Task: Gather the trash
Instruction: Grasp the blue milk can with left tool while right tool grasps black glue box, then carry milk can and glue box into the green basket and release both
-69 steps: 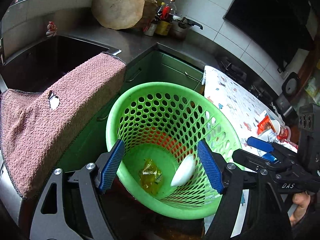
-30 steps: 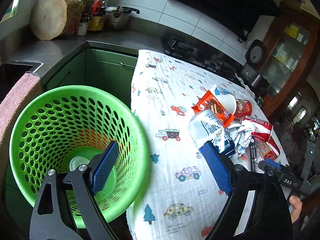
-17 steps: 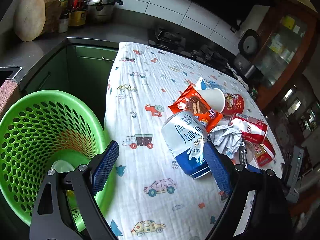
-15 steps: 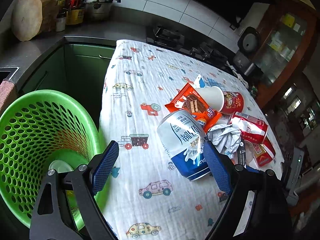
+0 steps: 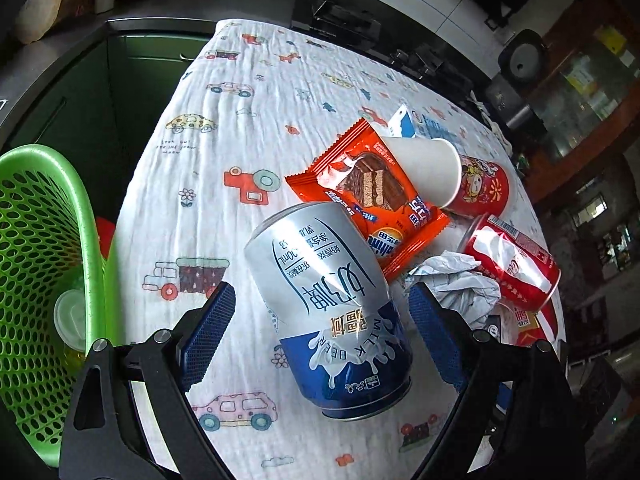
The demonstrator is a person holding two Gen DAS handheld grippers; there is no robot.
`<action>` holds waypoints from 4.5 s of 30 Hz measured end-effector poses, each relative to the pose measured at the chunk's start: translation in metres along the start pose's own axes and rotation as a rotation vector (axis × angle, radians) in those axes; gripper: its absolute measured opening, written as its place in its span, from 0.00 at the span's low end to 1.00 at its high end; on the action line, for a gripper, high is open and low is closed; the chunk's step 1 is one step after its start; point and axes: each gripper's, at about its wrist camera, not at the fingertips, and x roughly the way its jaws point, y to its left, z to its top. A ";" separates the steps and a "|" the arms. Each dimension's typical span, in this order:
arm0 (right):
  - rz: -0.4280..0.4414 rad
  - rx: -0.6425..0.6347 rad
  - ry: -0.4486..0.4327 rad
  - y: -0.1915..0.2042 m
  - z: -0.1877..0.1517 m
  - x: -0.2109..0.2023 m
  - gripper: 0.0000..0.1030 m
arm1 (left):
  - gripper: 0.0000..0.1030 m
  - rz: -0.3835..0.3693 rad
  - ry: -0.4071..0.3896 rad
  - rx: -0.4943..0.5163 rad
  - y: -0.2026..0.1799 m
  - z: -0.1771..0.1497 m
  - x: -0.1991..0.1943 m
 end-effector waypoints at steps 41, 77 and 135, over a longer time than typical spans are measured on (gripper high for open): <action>0.017 -0.173 0.073 0.049 -0.043 -0.004 0.66 | 0.43 -0.082 0.007 0.045 0.018 -0.017 -0.018; 0.213 -0.196 0.048 0.118 0.029 -0.005 0.44 | 0.42 -0.033 -0.187 -0.055 0.106 -0.004 -0.123; 0.372 -0.271 0.135 0.302 0.065 0.127 0.45 | 0.58 0.203 -0.180 -0.274 0.276 -0.041 -0.124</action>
